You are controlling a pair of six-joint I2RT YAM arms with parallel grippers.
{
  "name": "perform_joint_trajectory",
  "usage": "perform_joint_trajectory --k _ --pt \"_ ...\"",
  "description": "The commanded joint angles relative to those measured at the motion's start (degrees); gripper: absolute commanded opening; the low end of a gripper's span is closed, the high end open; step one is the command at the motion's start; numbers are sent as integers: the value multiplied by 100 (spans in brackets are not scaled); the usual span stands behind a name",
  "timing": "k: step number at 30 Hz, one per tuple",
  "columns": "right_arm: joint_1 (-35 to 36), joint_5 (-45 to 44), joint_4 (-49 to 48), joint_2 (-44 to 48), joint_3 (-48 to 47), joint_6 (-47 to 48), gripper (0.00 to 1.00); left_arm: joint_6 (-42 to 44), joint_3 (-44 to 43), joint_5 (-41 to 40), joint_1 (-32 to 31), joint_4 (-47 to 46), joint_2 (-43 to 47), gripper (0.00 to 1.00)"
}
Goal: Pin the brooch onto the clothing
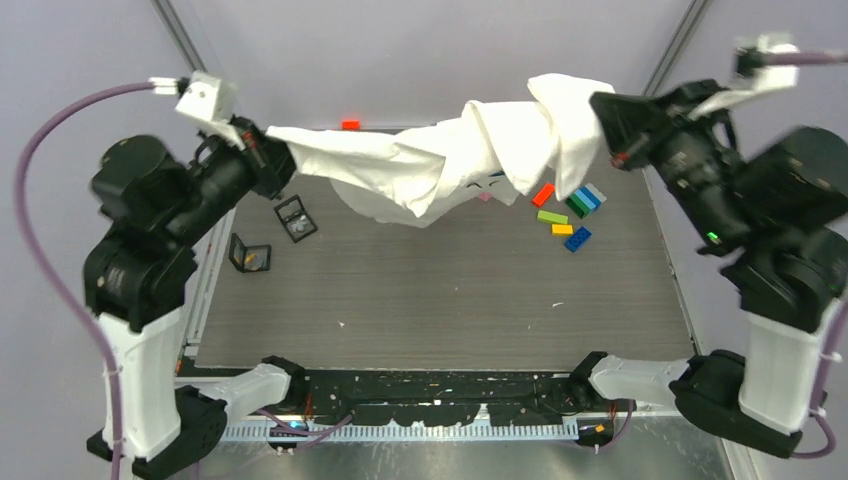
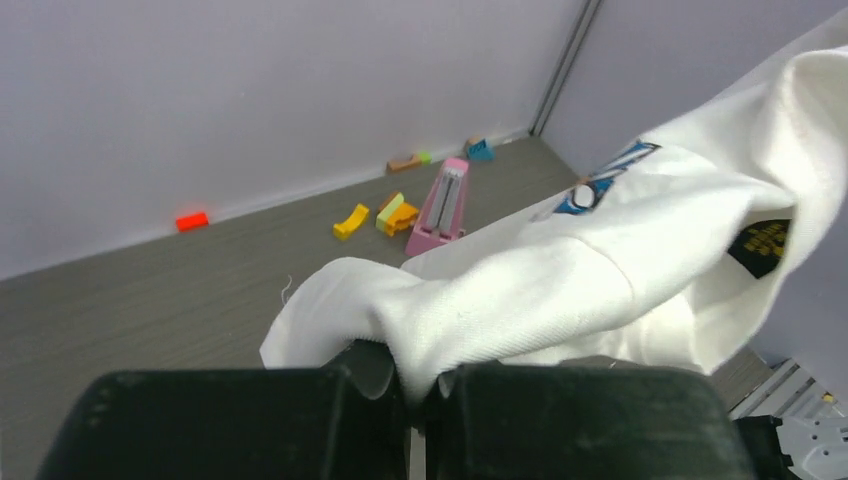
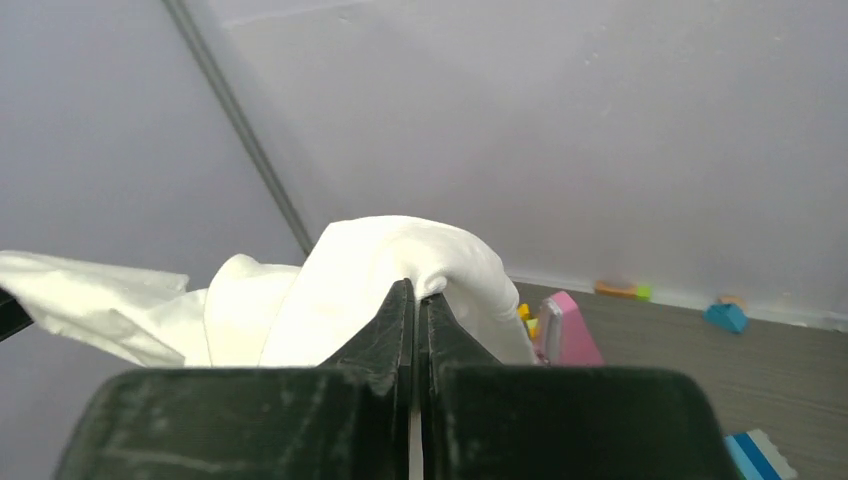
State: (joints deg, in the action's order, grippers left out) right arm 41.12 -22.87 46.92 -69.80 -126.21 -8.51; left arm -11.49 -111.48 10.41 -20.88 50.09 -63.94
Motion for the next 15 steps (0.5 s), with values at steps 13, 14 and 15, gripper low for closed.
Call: perform_joint_trajectory --k 13,14,15 --pt "-13 -33 -255 547 953 -291 0 420 271 -698 5 457 374 0" --pt "-15 -323 -373 450 1079 -223 0 447 545 -888 5 308 239 0" --pt "-16 -503 -663 401 1384 -200 0 472 863 -1072 5 151 102 0"
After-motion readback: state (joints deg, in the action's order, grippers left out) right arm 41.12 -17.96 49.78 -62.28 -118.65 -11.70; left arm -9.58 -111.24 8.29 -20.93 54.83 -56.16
